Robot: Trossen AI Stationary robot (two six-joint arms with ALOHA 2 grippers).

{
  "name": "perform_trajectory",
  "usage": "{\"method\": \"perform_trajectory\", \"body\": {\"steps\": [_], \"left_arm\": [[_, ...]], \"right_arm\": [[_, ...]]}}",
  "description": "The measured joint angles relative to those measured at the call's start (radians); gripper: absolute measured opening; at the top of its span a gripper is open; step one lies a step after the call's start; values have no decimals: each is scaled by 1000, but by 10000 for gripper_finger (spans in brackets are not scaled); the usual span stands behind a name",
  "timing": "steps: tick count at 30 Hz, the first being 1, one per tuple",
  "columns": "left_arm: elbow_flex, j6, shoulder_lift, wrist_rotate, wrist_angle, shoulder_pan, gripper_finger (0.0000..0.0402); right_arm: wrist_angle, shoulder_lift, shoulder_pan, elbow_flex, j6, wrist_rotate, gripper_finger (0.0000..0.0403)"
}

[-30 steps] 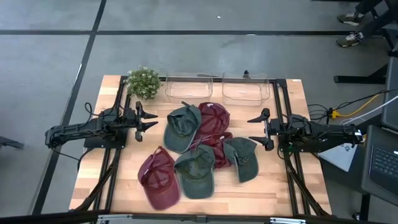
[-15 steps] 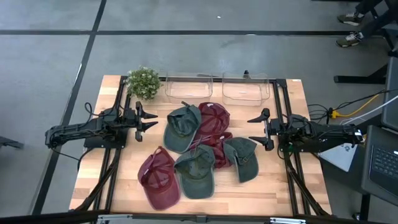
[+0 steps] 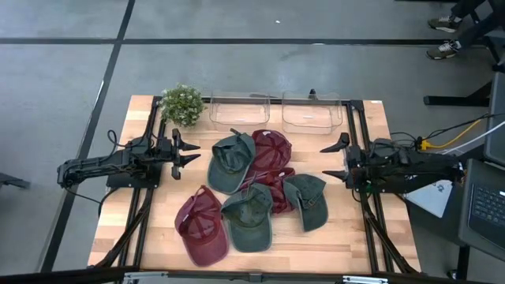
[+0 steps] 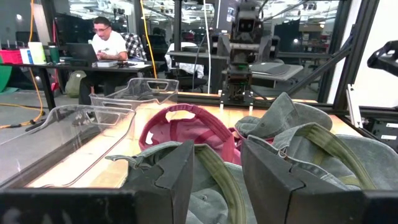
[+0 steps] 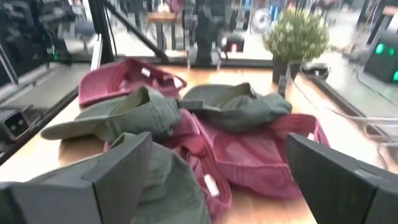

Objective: Pick & Place hat
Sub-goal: Put the top right red cap into the right transparent bin

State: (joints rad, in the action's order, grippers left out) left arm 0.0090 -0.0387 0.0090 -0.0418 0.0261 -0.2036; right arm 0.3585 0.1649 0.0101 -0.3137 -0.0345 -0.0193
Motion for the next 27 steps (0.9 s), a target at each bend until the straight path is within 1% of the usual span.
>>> {"method": "perform_trajectory", "body": {"steps": [3, 4, 7, 16, 20, 25, 27], "left_arm": [[0, 0, 0, 0, 0, 0, 129], [0, 0, 0, 0, 0, 0, 129], [0, 0, 0, 0, 0, 0, 129], [0, 0, 0, 0, 0, 0, 129], [0, 0, 0, 0, 0, 0, 129], [0, 0, 0, 0, 0, 0, 129], [0, 0, 0, 0, 0, 0, 129]], "right_arm": [[109, 97, 0, -136, 0, 0, 363], [122, 135, 0, -173, -7, 0, 363], [134, 253, 0, -281, -28, 0, 363], [155, 623, -2, -576, -24, 0, 363], [156, 774, -19, -685, -25, 2, 363], [155, 927, -67, -776, -32, 0, 363], [146, 978, -84, -799, -126, 0, 363]]}}
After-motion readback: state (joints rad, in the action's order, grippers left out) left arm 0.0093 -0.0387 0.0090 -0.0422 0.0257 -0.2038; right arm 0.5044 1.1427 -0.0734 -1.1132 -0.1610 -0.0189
